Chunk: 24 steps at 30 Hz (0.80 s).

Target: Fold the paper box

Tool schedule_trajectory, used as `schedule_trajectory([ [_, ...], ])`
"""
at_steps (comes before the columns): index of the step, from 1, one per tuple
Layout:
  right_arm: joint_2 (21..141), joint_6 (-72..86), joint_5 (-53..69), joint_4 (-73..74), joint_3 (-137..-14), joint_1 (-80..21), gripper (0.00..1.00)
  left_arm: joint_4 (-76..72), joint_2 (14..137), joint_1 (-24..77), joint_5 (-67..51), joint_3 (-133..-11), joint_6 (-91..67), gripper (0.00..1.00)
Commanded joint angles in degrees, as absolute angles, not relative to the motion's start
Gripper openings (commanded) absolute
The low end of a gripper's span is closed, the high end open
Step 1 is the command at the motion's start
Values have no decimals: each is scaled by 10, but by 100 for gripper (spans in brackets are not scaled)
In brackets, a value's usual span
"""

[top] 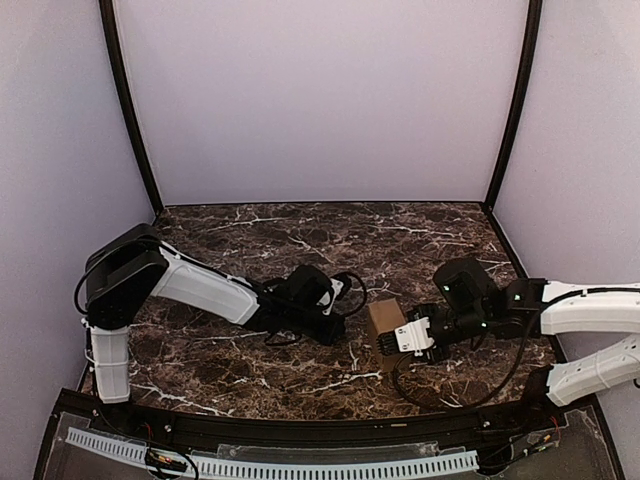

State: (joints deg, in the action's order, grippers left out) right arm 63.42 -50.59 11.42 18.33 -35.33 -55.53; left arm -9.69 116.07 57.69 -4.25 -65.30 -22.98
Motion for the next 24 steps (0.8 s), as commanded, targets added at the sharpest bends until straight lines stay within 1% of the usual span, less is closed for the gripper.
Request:
schedule_trajectory([
  [1, 679, -503, 76, 299, -349, -555, 4, 3, 1144, 580, -8, -610, -226, 1],
  [7, 737, -504, 82, 309, -397, -587, 6, -38, 1065, 580, 44, -550, -250, 1],
  [10, 786, -508, 75, 307, -424, -622, 6, -43, 985, 580, 81, -529, -238, 1],
  [11, 806, -509, 75, 305, -435, -634, 6, -41, 963, 580, 113, -523, -226, 1],
  [13, 854, -511, 71, 304, -463, -656, 6, -32, 896, 578, 175, -514, -202, 4],
  [14, 877, -511, 68, 304, -484, -666, 6, -25, 850, 577, 192, -511, -193, 7],
  [15, 897, -510, 66, 305, -502, -672, 6, -21, 829, 572, 225, -511, -177, 9],
  [17, 914, -500, 81, 313, -539, -678, 6, -7, 774, 563, 267, -515, -157, 20],
  [18, 910, -499, 92, 321, -557, -678, 6, 6, 747, 560, 277, -521, -151, 29],
  [19, 901, -497, 99, 330, -575, -678, 6, 16, 738, 555, 292, -526, -138, 34],
  [20, 888, -496, 105, 341, -591, -677, 8, 30, 725, 552, 297, -533, -131, 43],
  [21, 873, -496, 109, 357, -608, -673, 11, 37, 723, 548, 301, -538, -116, 48],
  [22, 856, -497, 114, 374, -623, -667, 14, 56, 724, 545, 301, -552, -109, 56],
  [23, 832, -497, 121, 383, -634, -656, 17, 67, 727, 540, 302, -561, -98, 59],
  [24, 811, -495, 131, 385, -641, -638, 21, 91, 736, 537, 298, -581, -94, 66],
])
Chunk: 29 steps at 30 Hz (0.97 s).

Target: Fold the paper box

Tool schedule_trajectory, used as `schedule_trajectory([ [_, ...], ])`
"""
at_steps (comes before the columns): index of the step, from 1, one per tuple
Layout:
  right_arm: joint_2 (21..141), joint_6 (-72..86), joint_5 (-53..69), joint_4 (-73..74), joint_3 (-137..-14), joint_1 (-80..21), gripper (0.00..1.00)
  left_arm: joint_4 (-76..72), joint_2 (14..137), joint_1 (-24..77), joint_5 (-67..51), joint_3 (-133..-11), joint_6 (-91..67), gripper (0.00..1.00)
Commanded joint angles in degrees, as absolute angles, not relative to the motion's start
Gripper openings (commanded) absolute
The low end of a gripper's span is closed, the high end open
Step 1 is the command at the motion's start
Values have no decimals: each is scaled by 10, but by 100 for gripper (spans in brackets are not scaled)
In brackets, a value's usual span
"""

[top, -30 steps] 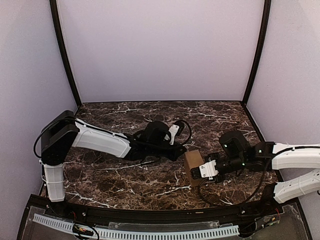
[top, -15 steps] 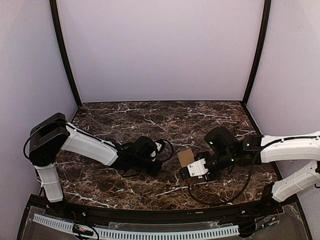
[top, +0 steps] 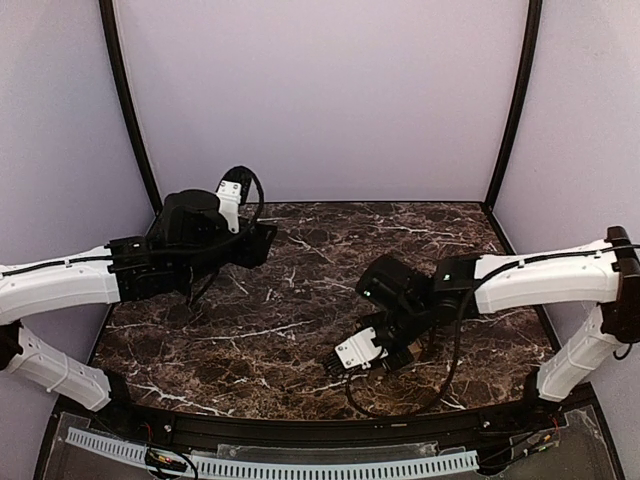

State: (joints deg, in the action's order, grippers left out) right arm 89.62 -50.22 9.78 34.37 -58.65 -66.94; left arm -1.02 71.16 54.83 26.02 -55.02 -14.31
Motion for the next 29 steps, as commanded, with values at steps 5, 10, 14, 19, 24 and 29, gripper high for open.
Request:
schedule_trajectory([
  [5, 717, -428, 191, 305, -615, -479, 57, 181, 785, 487, 253, -656, -108, 79],
  [10, 659, -257, 78, 104, -521, -337, 97, 185, 813, 465, 278, -684, -99, 83],
  [14, 672, -123, 23, 18, -493, -207, 99, 172, 825, 448, 290, -681, -100, 95],
  [19, 726, -26, 55, 41, -541, -94, 99, 137, 849, 443, 325, -670, -63, 99],
  [24, 661, -55, 47, -29, -498, -90, 99, 73, 844, 442, 302, -629, -49, 99],
  [29, 640, -74, 76, -51, -464, -90, 99, 78, 853, 440, 296, -628, -63, 99],
])
